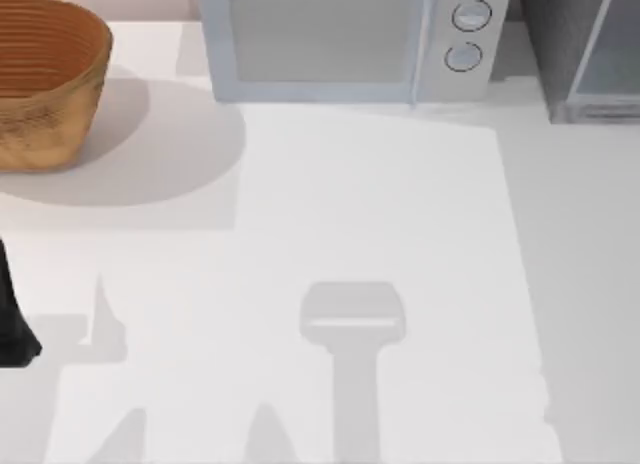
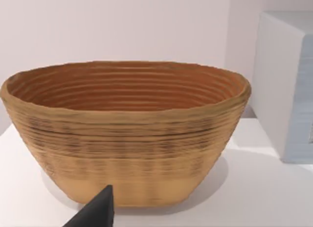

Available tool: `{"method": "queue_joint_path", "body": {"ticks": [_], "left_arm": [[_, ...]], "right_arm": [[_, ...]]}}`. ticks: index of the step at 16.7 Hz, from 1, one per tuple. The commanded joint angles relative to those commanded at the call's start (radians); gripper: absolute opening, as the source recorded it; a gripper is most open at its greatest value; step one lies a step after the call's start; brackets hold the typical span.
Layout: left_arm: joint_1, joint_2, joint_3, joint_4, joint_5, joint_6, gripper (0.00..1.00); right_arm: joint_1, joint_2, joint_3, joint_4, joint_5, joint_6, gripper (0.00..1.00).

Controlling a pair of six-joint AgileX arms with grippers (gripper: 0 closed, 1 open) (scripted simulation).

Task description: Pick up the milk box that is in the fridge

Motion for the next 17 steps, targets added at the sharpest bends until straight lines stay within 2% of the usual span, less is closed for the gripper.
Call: {"method": "queue_joint_path", "body": {"ticks": [4, 10, 13, 17], "left_arm": [[0.0, 0.0, 0.0, 0.0, 0.0, 0.0, 1.0], [0.0, 0.0, 0.0, 0.0, 0.0, 0.0, 1.0], [0.0, 0.0, 0.0, 0.0, 0.0, 0.0, 1.0], [0.0, 0.0, 0.0, 0.0, 0.0, 0.0, 1.0]], "right_arm": [[-0.038, 0.119, 0.022, 0.123, -0.037, -0.001, 1.0], [-0.034, 0.124, 0.022, 0.125, -0.036, -0.001, 1.0], [-0.006, 0.17, 0.089, 0.091, -0.001, -0.004, 1.0], [0.083, 0.277, 0.323, -0.026, 0.099, -0.006, 1.0]]}}
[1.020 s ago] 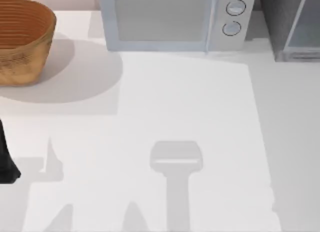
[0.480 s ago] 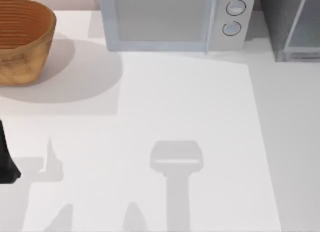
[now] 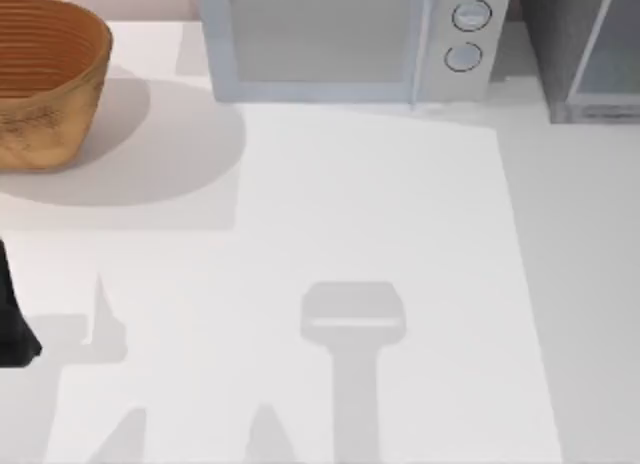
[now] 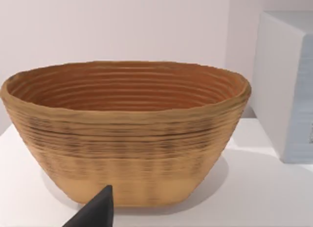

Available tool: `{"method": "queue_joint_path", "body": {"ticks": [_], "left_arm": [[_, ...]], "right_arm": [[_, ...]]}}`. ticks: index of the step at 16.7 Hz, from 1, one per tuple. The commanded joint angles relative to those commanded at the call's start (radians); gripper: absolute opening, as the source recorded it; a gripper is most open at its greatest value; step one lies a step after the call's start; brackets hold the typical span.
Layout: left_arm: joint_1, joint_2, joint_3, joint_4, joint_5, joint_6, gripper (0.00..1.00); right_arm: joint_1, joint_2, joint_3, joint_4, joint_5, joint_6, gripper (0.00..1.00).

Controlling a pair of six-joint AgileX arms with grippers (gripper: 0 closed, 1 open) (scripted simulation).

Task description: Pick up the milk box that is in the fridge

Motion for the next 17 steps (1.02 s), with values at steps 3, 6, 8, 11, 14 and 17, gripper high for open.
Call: {"method": "queue_joint_path", "body": {"ticks": [3, 6, 8, 11, 14, 17], "left_arm": [[0.0, 0.0, 0.0, 0.0, 0.0, 0.0, 1.0], [0.0, 0.0, 0.0, 0.0, 0.0, 0.0, 1.0], [0.0, 0.0, 0.0, 0.0, 0.0, 0.0, 1.0], [0.0, 0.0, 0.0, 0.0, 0.0, 0.0, 1.0], [0.0, 0.0, 0.0, 0.0, 0.0, 0.0, 1.0], [0.0, 0.0, 0.0, 0.0, 0.0, 0.0, 1.0]], "right_arm": [[0.084, 0.088, 0.226, -0.112, 0.085, 0.0, 1.0], [0.157, 0.152, 0.375, -0.209, 0.157, 0.0, 1.0], [0.185, 0.169, 0.42, -0.248, 0.184, 0.0, 1.0], [0.19, 0.172, 0.428, -0.254, 0.189, 0.0, 1.0], [0.186, 0.169, 0.427, -0.253, 0.187, 0.0, 1.0], [0.194, 0.214, 0.499, -0.288, 0.193, 0.0, 1.0]]}}
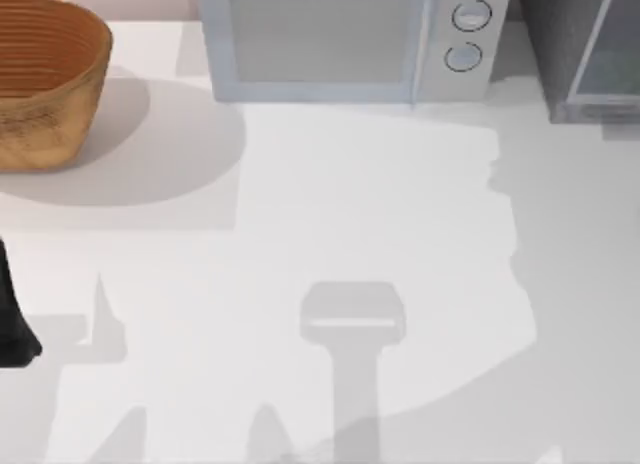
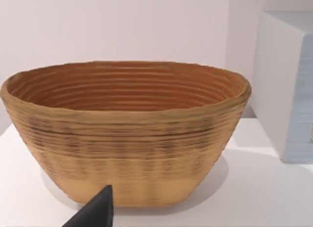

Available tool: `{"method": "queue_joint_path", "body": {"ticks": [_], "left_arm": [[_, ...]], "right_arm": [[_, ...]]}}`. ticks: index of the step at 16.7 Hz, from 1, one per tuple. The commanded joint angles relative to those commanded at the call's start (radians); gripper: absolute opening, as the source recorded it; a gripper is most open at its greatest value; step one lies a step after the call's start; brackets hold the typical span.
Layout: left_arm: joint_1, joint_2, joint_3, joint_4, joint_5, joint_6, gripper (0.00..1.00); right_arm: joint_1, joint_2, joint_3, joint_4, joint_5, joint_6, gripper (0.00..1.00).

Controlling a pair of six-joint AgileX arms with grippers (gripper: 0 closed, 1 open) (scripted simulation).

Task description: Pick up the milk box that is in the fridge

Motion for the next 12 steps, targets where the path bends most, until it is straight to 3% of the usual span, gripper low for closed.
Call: {"method": "queue_joint_path", "body": {"ticks": [5, 10, 12], "left_arm": [[0.0, 0.0, 0.0, 0.0, 0.0, 0.0, 1.0], [0.0, 0.0, 0.0, 0.0, 0.0, 0.0, 1.0], [0.0, 0.0, 0.0, 0.0, 0.0, 0.0, 1.0]], "right_arm": [[0.019, 0.093, 0.195, -0.094, 0.021, -0.001, 1.0], [0.022, 0.102, 0.214, -0.108, 0.024, -0.001, 1.0], [0.022, 0.102, 0.214, -0.108, 0.024, -0.001, 0.85]]}}
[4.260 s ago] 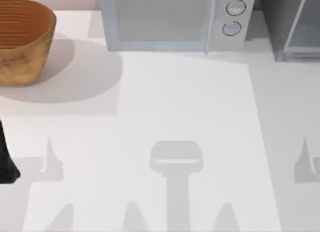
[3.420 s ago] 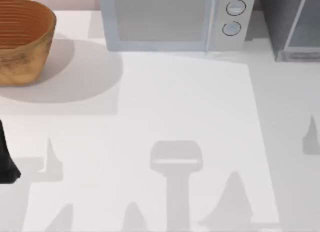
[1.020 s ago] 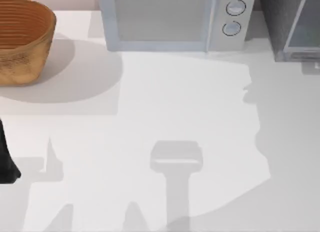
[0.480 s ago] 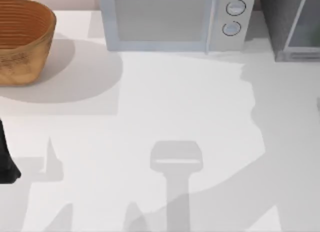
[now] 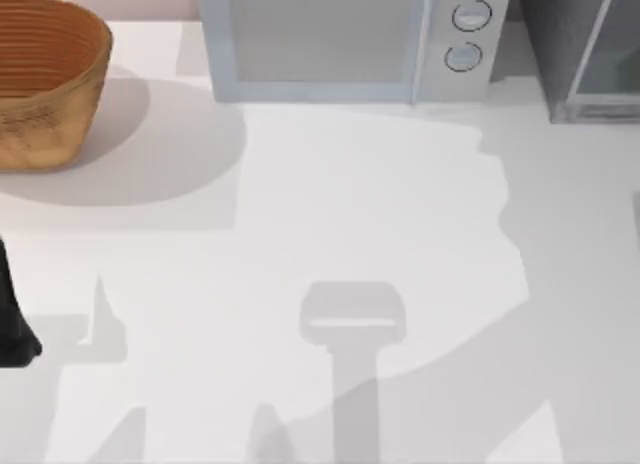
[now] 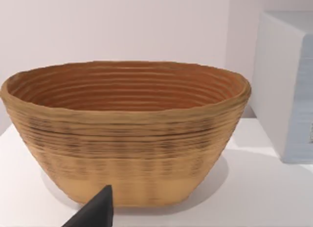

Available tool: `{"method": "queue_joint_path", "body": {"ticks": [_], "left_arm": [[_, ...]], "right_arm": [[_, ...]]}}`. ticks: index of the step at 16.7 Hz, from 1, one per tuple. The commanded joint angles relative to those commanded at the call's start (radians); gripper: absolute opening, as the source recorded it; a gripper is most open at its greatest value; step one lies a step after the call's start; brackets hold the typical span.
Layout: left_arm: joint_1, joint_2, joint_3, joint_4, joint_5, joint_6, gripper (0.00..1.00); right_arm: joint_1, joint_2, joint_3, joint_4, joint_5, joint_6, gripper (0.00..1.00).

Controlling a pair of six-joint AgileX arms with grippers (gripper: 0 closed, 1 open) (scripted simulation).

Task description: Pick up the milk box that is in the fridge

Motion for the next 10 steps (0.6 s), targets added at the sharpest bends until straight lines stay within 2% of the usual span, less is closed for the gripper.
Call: {"method": "queue_joint_path", "body": {"ticks": [10], "left_arm": [[0.0, 0.0, 0.0, 0.0, 0.0, 0.0, 1.0]], "right_arm": [[0.0, 0.0, 0.0, 0.0, 0.0, 0.0, 0.1]]}}
